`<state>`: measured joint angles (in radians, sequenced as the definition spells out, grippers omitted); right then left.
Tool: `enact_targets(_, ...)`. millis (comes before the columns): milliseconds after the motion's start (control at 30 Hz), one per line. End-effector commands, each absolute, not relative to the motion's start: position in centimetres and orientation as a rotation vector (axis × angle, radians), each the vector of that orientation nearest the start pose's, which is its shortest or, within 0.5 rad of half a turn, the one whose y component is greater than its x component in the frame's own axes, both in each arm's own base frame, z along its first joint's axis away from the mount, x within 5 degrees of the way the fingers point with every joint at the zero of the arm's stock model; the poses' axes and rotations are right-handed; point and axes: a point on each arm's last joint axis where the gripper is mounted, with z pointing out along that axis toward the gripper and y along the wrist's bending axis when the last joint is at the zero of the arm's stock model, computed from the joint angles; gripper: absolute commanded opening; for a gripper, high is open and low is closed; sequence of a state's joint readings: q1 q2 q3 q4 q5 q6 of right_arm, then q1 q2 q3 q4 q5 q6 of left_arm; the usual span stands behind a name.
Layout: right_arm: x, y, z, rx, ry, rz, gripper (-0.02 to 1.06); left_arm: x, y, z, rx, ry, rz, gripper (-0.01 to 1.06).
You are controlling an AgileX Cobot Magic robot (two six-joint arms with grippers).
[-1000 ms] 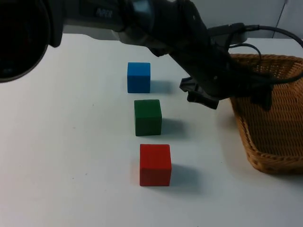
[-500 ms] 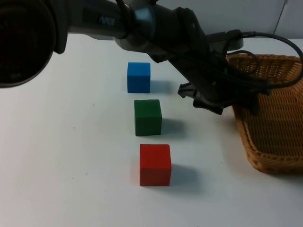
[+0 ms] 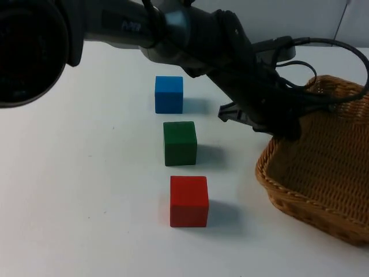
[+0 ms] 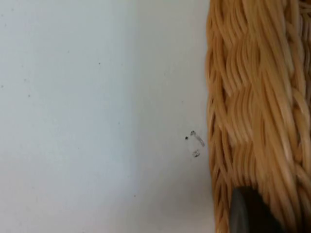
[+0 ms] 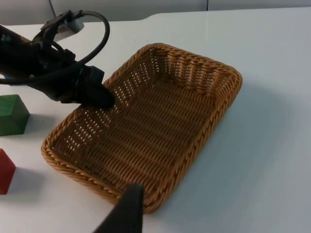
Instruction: Pick up the basket with the left hand and place the blue cube into the basket with the right hand.
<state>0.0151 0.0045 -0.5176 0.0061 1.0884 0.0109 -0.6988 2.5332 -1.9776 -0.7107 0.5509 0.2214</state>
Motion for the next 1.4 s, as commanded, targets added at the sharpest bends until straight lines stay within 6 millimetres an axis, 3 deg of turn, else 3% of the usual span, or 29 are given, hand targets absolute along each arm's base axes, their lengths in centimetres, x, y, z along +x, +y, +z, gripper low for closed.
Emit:
enact_targets(0, -0.7, 0.0, 27.8, 0.003, 2.052, 0.012, 1.04, 39.2, -37.4, 9.2, 0.505, 2.576, -0.873, 0.00)
enact_targets(200, -0.7, 0.0, 27.8, 0.003, 2.052, 0.012, 1.04, 39.2, -37.4, 10.6, 0.471, 2.570, -0.898, 0.00)
enact_targets(300, -0.7, 0.0, 27.8, 0.003, 2.052, 0.012, 1.04, 39.6, -36.9, 13.2, 0.448, 2.526, -0.916, 0.00)
enact_targets(333, -0.7, 0.0, 27.8, 0.003, 2.052, 0.012, 1.04, 39.6, -36.9, 13.2, 0.448, 2.526, -0.916, 0.00)
enact_targets(467, -0.7, 0.0, 27.8, 0.003, 2.052, 0.012, 1.04, 41.2, -34.3, 17.6, 0.359, 2.483, -0.947, 0.00)
enact_targets(667, -0.7, 0.0, 27.8, 0.003, 2.052, 0.012, 1.04, 42.5, -31.3, 20.7, 0.310, 2.475, -0.967, 0.00)
enact_targets(733, -0.7, 0.0, 27.8, 0.003, 2.052, 0.012, 1.04, 42.8, -29.9, 22.6, 0.295, 2.457, -0.975, 0.00)
enact_targets(800, -0.7, 0.0, 27.8, 0.003, 2.052, 0.012, 1.04, 42.9, -29.5, 23.0, 0.290, 2.452, -0.975, 0.00)
enact_targets(833, -0.7, 0.0, 27.8, 0.003, 2.052, 0.012, 1.04, 42.9, -28.8, 24.6, 0.287, 2.422, -0.976, 0.00)
enact_targets(967, -0.7, 0.0, 27.8, 0.003, 2.052, 0.012, 1.04, 42.3, -26.0, 27.8, 0.252, 2.328, -0.928, 0.00)
enact_targets(1000, -0.7, 0.0, 27.8, 0.003, 2.052, 0.012, 1.04, 42.3, -26.0, 27.8, 0.252, 2.328, -0.928, 0.00)
enact_targets(1167, -0.7, 0.0, 27.8, 0.005, 2.052, 0.014, 1.04, 40.1, -19.8, 28.3, 0.094, 2.295, -0.811, 0.00)
enact_targets(1200, -0.7, 0.0, 27.8, 0.005, 2.052, 0.014, 1.04, 40.1, -19.8, 28.3, 0.094, 2.295, -0.811, 0.00)
enact_targets(1300, -0.7, 0.0, 27.8, 0.005, 2.052, 0.014, 1.04, 38.0, -15.3, 28.0, 0.026, 2.284, -0.776, 0.00)
enact_targets(1333, -0.7, 0.0, 27.8, 0.005, 2.052, 0.014, 1.04, 38.0, -15.3, 28.0, 0.026, 2.284, -0.776, 0.00)
enact_targets(1367, -0.7, 0.0, 27.8, 0.005, 2.052, 0.014, 1.04, 37.1, -13.9, 27.9, 0.023, 2.285, -0.775, 0.00)
